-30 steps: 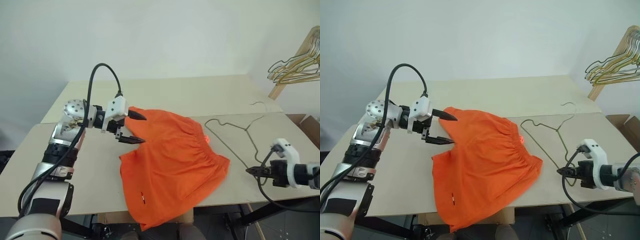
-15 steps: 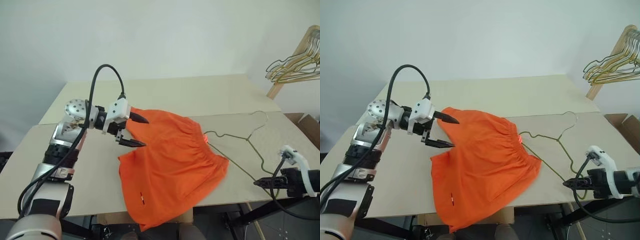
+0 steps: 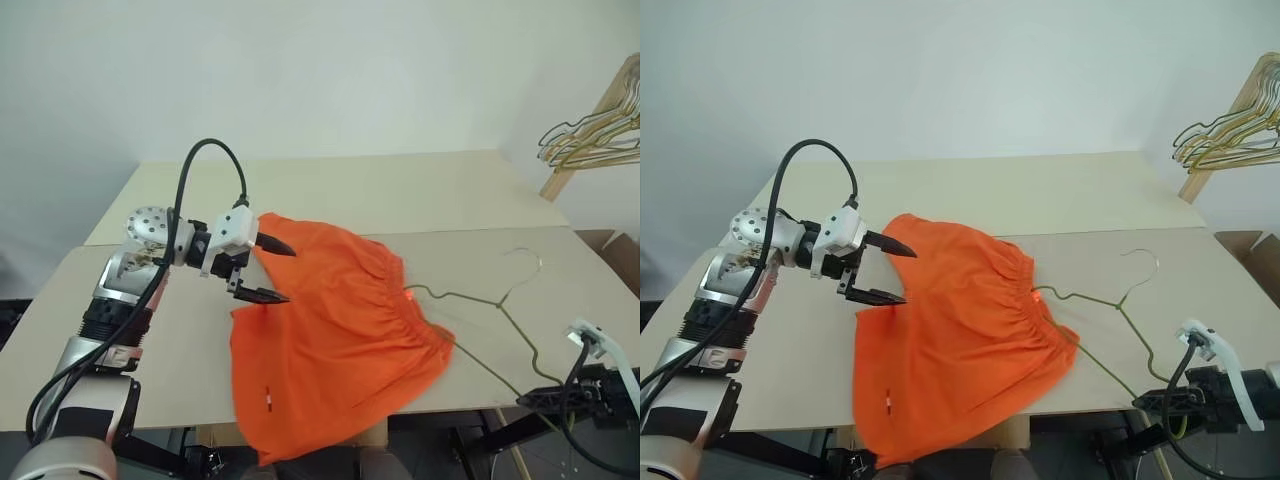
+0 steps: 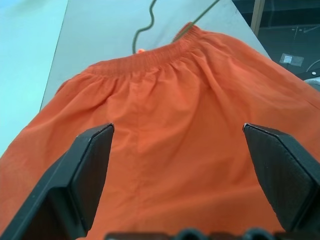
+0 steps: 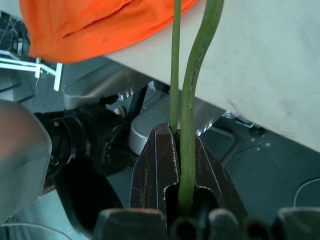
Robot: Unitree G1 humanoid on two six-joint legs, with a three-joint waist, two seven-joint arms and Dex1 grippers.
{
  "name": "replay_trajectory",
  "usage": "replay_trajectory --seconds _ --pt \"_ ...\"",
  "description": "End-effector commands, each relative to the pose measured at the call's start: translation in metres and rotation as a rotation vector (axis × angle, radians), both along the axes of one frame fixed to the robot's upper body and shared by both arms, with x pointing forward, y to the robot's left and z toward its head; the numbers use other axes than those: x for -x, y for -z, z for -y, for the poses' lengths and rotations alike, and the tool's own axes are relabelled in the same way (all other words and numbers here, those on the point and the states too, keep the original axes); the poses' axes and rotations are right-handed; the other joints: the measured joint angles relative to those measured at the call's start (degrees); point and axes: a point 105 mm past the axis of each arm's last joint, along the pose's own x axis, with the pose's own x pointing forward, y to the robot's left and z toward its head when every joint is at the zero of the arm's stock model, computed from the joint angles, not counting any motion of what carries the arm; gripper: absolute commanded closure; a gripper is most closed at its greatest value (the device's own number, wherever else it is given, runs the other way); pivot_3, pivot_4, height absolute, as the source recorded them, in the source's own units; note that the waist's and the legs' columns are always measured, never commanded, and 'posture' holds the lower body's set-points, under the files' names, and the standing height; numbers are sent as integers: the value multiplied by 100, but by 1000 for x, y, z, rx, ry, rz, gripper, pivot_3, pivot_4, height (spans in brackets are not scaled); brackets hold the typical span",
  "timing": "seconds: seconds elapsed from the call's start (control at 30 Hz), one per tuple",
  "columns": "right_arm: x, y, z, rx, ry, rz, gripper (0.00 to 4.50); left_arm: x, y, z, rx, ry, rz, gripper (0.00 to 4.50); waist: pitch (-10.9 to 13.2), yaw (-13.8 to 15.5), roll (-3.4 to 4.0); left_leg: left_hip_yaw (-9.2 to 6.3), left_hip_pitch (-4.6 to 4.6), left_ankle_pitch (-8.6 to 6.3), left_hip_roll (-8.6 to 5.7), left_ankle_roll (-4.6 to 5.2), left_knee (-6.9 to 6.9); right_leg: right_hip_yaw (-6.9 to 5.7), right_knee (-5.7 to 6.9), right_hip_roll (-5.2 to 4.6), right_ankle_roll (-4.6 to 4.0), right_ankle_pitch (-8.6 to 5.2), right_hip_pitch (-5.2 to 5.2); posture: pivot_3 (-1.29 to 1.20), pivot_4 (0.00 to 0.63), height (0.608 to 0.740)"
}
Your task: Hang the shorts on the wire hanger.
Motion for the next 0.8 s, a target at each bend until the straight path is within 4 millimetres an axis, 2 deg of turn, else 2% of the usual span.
replay_trajectory --seconds 0.03,0.13,0.33,0.57,0.67,0.8 --pt "6 -19 -8 -39 -66 36 4500 2 -8 2 10 21 27 29 0 31 0 0 -1 0 0 0 0 0 0 0 0 0 0 -136 6 740" --pt "11 -21 -13 -58 -85 40 4500 3 -6 2 5 24 26 29 1 51 -2 0 -1 0 0 0 -1 -2 -1 1 0 0 0 -136 7 740" --pt "-13 -15 -15 -61 -19 105 4500 2 -6 3 3 26 29 29 -3 29 -10 4 14 0 3 0 -1 0 -3 3 0 0 15 -133 4 740" --pt "-35 7 -27 -69 -7 55 4500 1 -9 2 -2 20 43 29 -3 38 -11 3 13 0 3 0 -2 -1 -8 1 0 0 16 -121 2 740" --pt "-32 13 -26 -74 -9 1 4500 1 -11 0 -5 12 49 29 -3 41 -11 2 14 -1 3 0 -2 -2 -7 1 -1 1 16 -121 2 740" --pt "-20 9 -19 -101 -14 -45 4500 4 -10 -4 -11 -2 52 29 -3 138 -10 -2 11 -1 2 1 -2 -5 -8 0 0 0 16 -65 6 740"
